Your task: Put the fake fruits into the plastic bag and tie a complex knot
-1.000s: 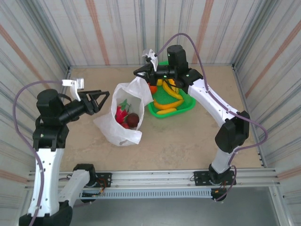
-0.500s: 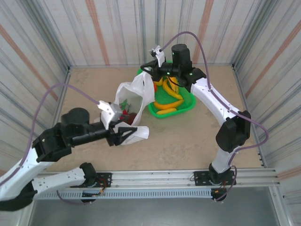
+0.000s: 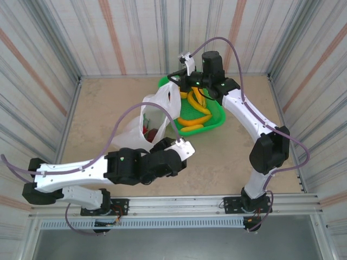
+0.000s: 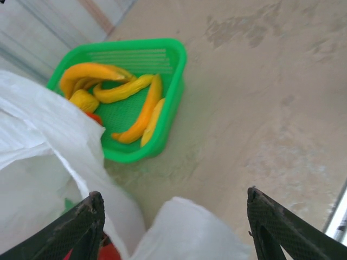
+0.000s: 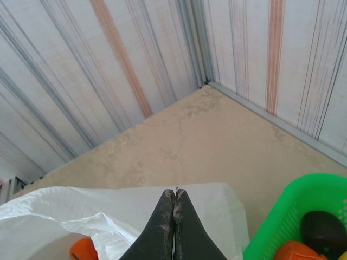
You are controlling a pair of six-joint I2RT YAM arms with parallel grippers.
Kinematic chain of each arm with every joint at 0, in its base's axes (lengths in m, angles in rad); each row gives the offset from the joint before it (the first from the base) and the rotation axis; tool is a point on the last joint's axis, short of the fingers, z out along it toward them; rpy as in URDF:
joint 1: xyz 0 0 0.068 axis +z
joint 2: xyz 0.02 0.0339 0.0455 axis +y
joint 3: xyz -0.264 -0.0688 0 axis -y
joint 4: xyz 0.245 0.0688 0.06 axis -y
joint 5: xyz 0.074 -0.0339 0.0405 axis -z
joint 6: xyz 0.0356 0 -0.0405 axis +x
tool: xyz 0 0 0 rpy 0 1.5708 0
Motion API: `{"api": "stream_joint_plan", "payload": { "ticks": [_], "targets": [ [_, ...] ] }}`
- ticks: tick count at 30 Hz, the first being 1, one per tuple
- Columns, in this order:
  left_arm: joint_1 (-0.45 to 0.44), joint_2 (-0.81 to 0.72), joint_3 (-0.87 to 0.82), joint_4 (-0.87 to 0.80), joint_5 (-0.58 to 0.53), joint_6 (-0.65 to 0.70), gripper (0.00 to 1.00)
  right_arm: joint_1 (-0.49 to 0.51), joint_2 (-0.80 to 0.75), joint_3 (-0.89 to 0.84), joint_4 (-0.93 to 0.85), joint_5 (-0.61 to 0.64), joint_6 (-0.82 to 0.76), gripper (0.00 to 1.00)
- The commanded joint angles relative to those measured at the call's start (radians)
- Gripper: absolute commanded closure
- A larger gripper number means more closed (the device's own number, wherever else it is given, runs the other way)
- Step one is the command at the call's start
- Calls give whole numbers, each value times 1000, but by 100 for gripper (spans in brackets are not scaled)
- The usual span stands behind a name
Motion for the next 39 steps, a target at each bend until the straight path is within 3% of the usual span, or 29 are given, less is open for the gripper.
{"api": "stream_joint_plan", "payload": {
  "ticks": [1, 16, 25, 28, 34, 39],
  "targets": [
    [-17, 27, 49, -43, -156, -35, 29, -11, -8, -6, 16, -30, 24, 100],
    [-29, 153, -10, -22, -48, -135, 27, -16, 8, -3, 25, -37, 40, 100],
    [-28, 226, -3, -72, -258, -201, 33, -16, 1, -5, 20, -45, 53, 100],
    [-28, 220, 5, -72, -302, -197, 47, -16, -10, -11, 17, -38, 53, 100],
    [-28, 162, 36, -67, -353, -106, 97, -18, -25, 0, -9, -21, 60, 100],
    [-8, -7, 22, 70, -288, 87, 100, -27, -41, 31, -16, -23, 113, 100]
  ]
}}
